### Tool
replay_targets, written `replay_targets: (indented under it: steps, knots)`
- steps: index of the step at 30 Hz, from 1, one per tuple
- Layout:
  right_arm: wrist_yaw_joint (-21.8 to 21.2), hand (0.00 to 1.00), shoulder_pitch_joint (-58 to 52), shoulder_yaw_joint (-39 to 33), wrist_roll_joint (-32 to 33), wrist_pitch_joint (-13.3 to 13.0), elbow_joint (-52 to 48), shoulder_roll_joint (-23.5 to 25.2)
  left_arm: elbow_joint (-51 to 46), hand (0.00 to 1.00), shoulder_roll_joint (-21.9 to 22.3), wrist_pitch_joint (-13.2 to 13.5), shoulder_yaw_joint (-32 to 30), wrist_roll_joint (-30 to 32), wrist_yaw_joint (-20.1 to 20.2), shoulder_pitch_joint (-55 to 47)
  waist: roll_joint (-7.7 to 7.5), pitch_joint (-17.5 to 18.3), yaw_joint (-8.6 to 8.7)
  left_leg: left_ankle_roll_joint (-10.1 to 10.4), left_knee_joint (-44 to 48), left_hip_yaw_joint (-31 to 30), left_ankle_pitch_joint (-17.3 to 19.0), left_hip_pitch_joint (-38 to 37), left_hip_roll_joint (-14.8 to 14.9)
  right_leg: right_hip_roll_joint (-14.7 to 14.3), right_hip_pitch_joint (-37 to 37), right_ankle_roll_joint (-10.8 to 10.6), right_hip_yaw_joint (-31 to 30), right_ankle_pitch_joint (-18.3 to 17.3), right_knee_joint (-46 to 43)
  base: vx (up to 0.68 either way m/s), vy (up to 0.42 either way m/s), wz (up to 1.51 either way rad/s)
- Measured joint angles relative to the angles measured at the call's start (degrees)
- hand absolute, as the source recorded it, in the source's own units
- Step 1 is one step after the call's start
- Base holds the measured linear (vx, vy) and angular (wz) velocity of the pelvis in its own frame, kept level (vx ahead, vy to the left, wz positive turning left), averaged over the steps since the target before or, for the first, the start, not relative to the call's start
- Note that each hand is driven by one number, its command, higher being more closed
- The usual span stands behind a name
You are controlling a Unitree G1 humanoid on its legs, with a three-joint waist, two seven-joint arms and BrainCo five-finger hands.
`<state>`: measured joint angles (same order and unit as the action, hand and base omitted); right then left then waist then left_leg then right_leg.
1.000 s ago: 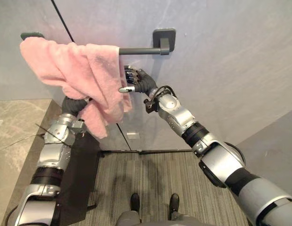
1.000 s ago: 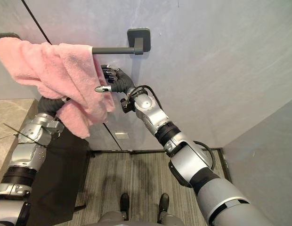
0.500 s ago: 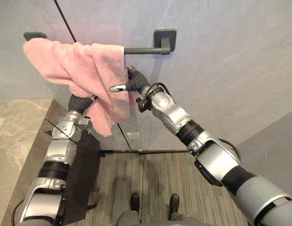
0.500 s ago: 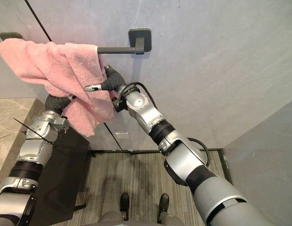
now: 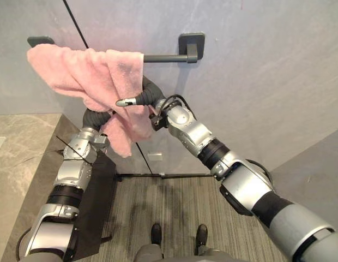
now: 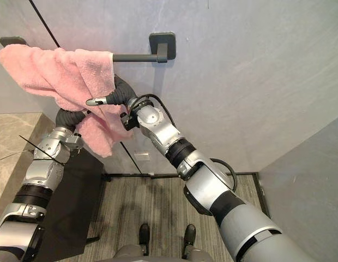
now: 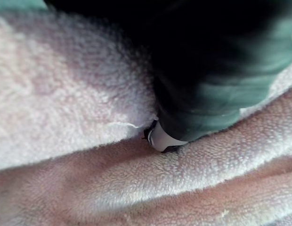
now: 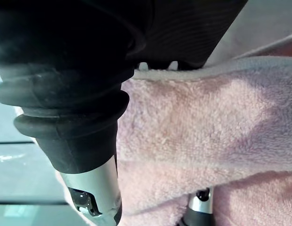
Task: Organize washtable
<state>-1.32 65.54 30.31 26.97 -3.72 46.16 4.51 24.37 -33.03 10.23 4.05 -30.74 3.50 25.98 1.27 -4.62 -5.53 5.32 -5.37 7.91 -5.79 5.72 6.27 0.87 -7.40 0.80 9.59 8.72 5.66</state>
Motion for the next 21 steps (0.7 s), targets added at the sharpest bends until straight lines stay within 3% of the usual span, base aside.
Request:
replay_targets:
  steps: [11, 21]
  knots:
    - [2.5, 1.00, 1.6, -3.5, 0.3, -0.3, 3.0, 0.6, -0.2, 1.00, 3.0, 0.0, 0.0, 0.0, -1.2, 0.3, 0.68, -0.4, 0.11, 0.2, 0.0, -2.3, -0.4, 1.2, -0.1, 0.1, 0.0, 0.0, 2.2, 0.0, 0.0, 0.00, 0.021, 0.10]
    - [2.6, 1.00, 1.7, -9.9, -0.1, -0.2, 2.2, -4.6, -8.5, 1.00, 3.1, 0.2, -0.5, -0.1, -1.2, 0.0, 0.90, -0.6, 0.32, 0.2, 0.0, -2.3, -0.7, 1.1, -0.1, 0.1, 0.0, 0.0, 2.2, 0.0, 0.0, 0.00, 0.049, 0.01]
